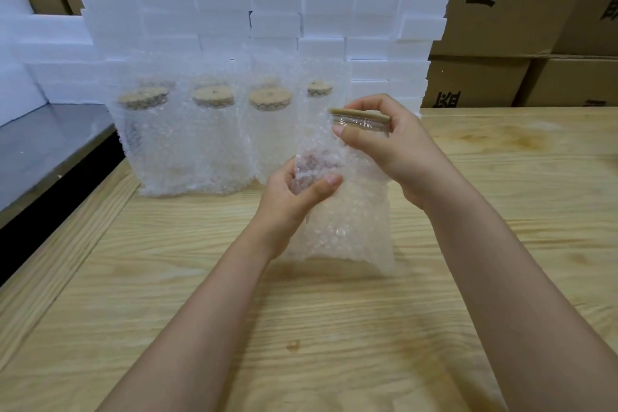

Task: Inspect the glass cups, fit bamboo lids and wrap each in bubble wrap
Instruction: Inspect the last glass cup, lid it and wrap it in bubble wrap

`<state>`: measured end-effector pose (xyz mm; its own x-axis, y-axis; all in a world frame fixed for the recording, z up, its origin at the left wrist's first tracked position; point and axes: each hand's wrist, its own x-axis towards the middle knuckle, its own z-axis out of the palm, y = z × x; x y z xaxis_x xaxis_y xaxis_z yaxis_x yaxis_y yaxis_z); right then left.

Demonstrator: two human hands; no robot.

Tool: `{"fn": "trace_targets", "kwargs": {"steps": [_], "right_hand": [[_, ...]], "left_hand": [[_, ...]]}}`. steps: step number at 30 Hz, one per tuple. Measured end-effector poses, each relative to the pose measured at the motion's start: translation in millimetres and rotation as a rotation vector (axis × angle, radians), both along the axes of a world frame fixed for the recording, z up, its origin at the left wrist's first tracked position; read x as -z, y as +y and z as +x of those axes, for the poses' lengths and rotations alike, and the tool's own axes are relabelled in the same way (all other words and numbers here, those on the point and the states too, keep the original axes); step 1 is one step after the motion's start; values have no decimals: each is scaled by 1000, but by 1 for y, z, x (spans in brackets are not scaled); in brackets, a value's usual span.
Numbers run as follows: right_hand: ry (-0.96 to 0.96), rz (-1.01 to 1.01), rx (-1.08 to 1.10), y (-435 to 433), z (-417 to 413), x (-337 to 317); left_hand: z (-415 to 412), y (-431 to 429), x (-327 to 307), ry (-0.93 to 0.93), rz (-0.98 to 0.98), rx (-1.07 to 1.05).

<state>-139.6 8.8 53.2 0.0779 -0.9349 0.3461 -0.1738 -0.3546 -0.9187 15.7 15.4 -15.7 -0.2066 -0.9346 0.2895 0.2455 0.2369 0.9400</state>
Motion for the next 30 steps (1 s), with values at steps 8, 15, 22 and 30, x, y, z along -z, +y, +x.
{"fn": "trace_targets", "kwargs": {"steps": [8,15,22,30], "right_hand": [[5,-22,-31,1,-1,1],[41,-75,50,2,-15,-8],[140,-135,-270,5,-51,-8],[17,-373,84,1,-37,-10]], "left_hand": [[8,2,13,-136,111,219],[7,-2,14,-50,84,92],[9,2,13,18,154,102],[13,3,15,-42,204,137]]}}
